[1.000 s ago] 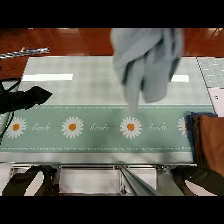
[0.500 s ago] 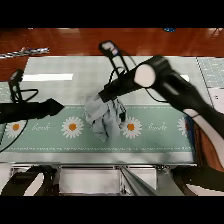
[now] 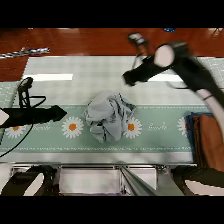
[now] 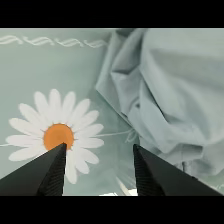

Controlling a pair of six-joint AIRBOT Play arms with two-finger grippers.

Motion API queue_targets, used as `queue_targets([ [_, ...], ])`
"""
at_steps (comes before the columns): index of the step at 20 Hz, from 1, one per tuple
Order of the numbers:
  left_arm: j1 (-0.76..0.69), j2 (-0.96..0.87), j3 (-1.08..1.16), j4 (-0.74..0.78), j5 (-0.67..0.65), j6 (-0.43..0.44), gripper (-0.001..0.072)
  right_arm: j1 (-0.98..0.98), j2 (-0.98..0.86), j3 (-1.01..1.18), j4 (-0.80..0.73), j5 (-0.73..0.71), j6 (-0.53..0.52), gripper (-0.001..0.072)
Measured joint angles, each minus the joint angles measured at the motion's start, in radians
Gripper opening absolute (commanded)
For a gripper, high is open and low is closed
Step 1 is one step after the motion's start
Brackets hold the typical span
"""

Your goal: Fold the shirts.

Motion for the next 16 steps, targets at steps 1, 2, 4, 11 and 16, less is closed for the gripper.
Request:
queue_targets([
  [1, 0.03, -0.001, -0.003, 0.001, -0.014, 0.001, 0.0508, -0.075, 0.041, -0.015, -0.007, 0.006, 0.0, 0.0406],
  [2, 0.057, -0.003, -0.018, -0.012, -0.029, 0.001, 0.0508, -0.159, 0.087, -0.058, -0.007, 0.009, 0.005, 0.0406],
  [4, 0.088, -0.011, -0.088, -0.104, -0.076, 0.035, 0.0508, -0.307, 0.177, -0.213, 0.045, -0.022, 0.011, 0.0406],
  [11, -0.089, -0.124, -0.349, -0.536, 0.032, 0.236, 0.0508, -0.526, 0.372, -0.828, 0.474, -0.2, -0.178, 0.0402],
  [16, -0.287, -0.268, -0.328, -0.687, 0.238, 0.295, 0.0508, -0.537, 0.396, -0.956, 0.593, -0.23, -0.252, 0.0401],
])
